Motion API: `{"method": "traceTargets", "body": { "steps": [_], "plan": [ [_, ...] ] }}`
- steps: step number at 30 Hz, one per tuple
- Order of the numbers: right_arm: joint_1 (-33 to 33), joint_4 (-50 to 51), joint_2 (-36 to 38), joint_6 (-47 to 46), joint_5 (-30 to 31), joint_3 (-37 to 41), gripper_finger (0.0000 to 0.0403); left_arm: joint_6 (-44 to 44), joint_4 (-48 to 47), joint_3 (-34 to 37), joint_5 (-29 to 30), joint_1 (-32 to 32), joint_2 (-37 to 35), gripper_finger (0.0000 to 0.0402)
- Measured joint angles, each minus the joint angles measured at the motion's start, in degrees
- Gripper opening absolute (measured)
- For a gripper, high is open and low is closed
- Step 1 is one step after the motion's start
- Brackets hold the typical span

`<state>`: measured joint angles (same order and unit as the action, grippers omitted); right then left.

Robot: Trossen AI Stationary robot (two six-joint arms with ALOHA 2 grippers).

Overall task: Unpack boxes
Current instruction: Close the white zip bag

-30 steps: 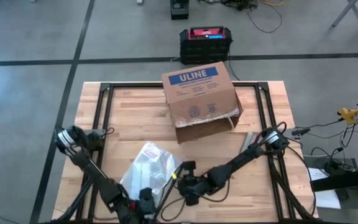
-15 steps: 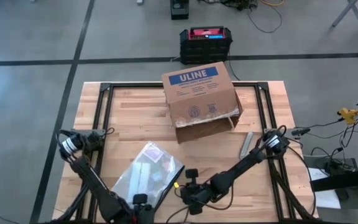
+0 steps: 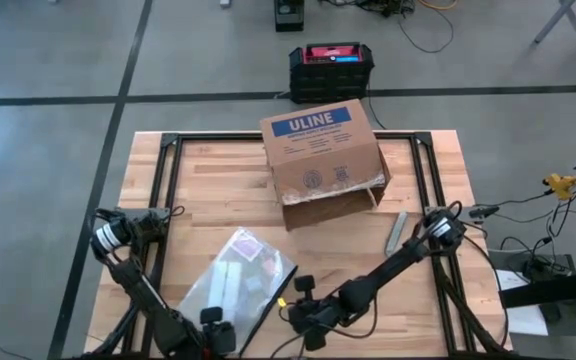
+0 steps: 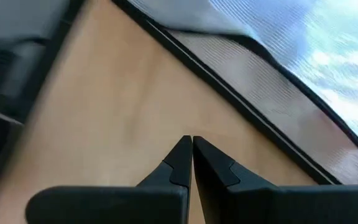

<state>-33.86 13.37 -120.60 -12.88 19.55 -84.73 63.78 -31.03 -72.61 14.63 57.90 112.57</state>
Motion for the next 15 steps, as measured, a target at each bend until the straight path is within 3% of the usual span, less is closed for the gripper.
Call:
{"method": "traceTargets", "body": {
  "steps": [4,11,15],
  "plan": [
    [-0.48,-3.01,0.02,0.88,-1.99,-0.45,0.0,-3.17,7.75,5.14,0.44,-2.19,-0.39,0.0156],
    [0.53,-3.49,0.07,2.46,-1.59,-3.58,0.0,-10.16,6.39,7.63,3.14,-5.87,-1.1,0.0156],
    [1.26,-7.82,-0.25,2.26,-1.79,-4.04,0.0,-10.74,5.06,7.93,7.7,-6.95,-2.0,0.0156]
  ]
}}
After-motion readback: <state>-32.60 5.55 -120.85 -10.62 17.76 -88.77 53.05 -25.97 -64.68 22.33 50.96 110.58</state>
